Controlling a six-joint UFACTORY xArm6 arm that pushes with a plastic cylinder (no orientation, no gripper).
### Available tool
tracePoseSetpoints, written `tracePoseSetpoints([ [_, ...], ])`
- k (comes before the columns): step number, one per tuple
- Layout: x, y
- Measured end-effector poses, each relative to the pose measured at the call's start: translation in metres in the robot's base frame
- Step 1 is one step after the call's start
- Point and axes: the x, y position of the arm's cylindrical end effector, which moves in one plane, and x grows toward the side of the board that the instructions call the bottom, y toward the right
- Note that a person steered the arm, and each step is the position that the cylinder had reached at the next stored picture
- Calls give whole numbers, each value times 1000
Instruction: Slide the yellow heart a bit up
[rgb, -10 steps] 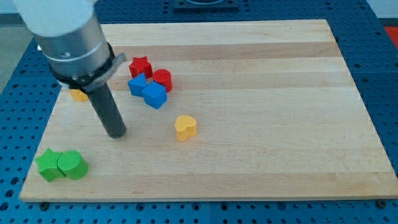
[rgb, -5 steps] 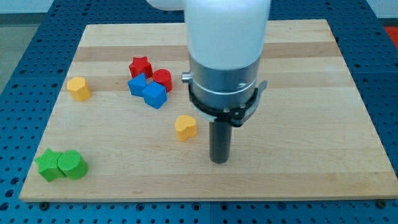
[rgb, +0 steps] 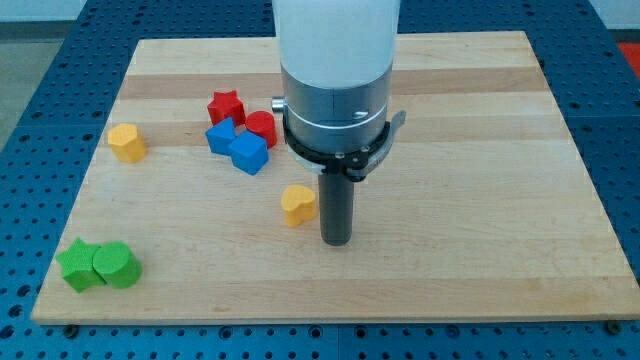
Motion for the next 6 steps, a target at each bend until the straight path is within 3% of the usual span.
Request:
tracePoseSetpoints([
  [6,-35,-26],
])
